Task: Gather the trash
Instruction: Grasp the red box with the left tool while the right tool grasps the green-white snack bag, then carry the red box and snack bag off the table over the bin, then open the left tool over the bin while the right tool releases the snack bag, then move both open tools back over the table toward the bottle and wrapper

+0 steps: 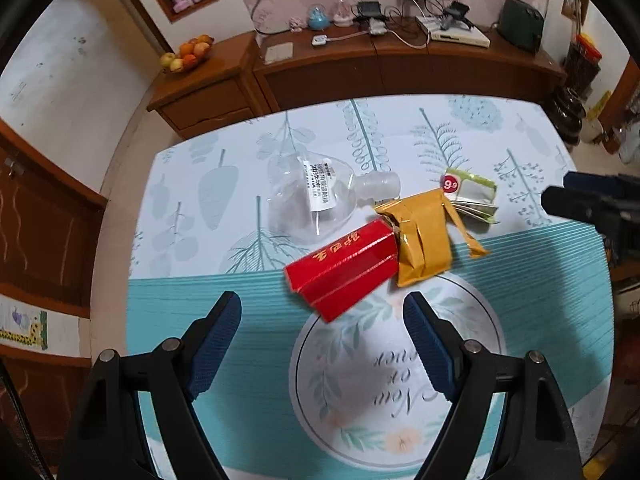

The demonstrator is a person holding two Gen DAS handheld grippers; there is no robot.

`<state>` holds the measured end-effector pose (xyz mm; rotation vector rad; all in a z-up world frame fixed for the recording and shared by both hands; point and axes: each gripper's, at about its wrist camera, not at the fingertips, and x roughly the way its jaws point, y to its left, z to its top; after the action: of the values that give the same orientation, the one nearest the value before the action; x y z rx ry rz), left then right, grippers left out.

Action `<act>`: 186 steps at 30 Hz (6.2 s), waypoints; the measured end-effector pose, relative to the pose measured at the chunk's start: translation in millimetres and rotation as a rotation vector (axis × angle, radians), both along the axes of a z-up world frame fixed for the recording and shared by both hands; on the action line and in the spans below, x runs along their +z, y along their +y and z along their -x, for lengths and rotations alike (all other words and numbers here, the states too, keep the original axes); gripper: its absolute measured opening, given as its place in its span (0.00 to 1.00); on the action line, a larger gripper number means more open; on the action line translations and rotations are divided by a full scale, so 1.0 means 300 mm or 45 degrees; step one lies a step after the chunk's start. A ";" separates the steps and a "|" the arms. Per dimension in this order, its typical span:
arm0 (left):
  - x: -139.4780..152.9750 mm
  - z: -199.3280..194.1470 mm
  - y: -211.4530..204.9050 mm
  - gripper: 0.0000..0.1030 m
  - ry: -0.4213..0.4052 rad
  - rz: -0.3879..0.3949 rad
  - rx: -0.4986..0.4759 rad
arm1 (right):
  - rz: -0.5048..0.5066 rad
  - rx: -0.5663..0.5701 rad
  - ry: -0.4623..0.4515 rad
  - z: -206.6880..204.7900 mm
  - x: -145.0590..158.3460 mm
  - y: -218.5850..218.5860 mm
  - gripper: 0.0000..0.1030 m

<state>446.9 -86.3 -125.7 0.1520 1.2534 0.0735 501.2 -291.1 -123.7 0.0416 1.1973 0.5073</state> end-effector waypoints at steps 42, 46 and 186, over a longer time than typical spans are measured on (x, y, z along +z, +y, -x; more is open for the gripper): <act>-0.276 -0.192 -0.098 0.80 0.287 -0.227 -0.519 | 0.009 0.280 0.118 -0.097 -0.284 0.107 0.07; -0.304 -0.187 -0.130 0.71 0.293 -0.257 -0.556 | -0.007 0.266 0.131 -0.090 -0.286 0.106 0.06; 0.036 1.896 -0.029 0.90 -0.062 0.277 -0.402 | -0.213 -0.809 0.189 2.219 -0.152 0.066 0.26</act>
<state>-121.8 -95.0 -115.0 0.1569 1.1669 -0.3289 -164.4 -271.3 -169.4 0.5924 1.2062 0.0414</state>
